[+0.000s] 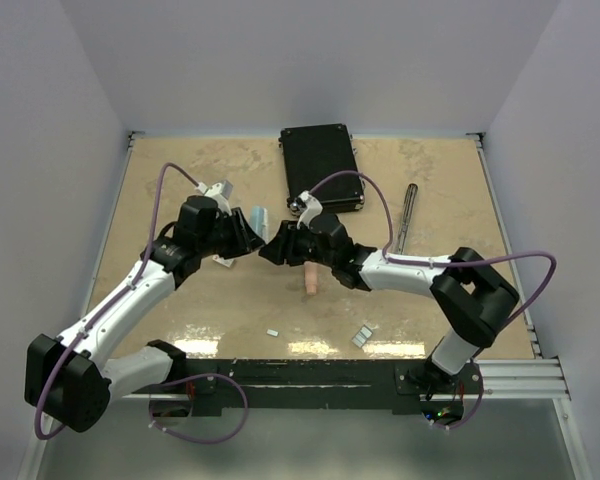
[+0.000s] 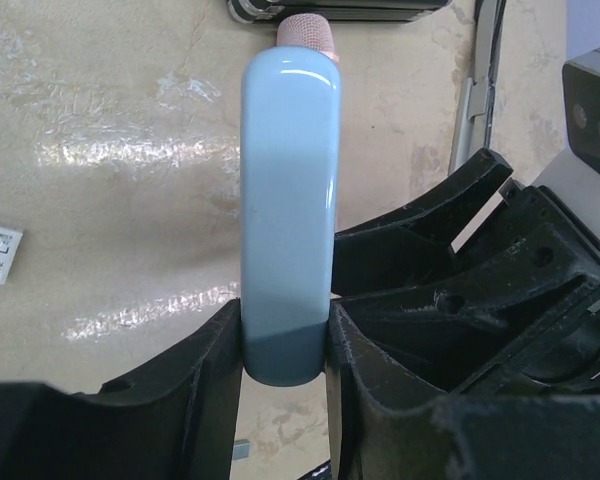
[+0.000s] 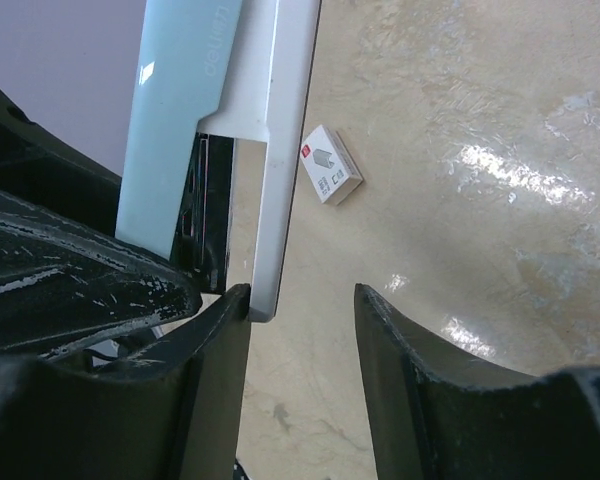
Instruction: Unload the staples from the stapler
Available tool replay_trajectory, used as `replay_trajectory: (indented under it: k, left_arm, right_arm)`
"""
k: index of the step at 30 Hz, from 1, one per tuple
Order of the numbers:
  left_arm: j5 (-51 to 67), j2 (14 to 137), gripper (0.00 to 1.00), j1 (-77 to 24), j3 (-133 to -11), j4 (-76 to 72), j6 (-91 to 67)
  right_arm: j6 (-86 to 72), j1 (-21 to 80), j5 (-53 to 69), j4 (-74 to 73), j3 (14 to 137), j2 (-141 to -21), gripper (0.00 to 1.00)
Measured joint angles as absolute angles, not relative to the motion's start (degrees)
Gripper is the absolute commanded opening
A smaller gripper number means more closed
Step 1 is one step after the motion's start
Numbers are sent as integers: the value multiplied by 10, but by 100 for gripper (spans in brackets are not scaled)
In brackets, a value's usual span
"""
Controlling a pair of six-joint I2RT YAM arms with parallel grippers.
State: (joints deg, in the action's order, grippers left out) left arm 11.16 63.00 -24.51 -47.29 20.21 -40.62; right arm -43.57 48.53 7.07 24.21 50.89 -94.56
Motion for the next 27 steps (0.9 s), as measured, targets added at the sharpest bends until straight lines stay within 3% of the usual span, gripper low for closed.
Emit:
replay_trajectory:
  k: [7, 15, 18, 27]
  left_arm:
    - [92, 640, 0, -245, -475, 244, -376]
    - [76, 649, 0, -245, -476, 286, -354]
    - [69, 653, 0, -245, -479, 293, -349]
    - [55, 669, 0, -245, -506, 320, -348]
  right_arm:
    - [-435, 483, 55, 258, 497, -976, 38]
    - [-427, 473, 39, 254, 491, -997, 38]
    - [-422, 473, 40, 253, 491, -997, 42]
    - [-359, 473, 90, 251, 493, -997, 69]
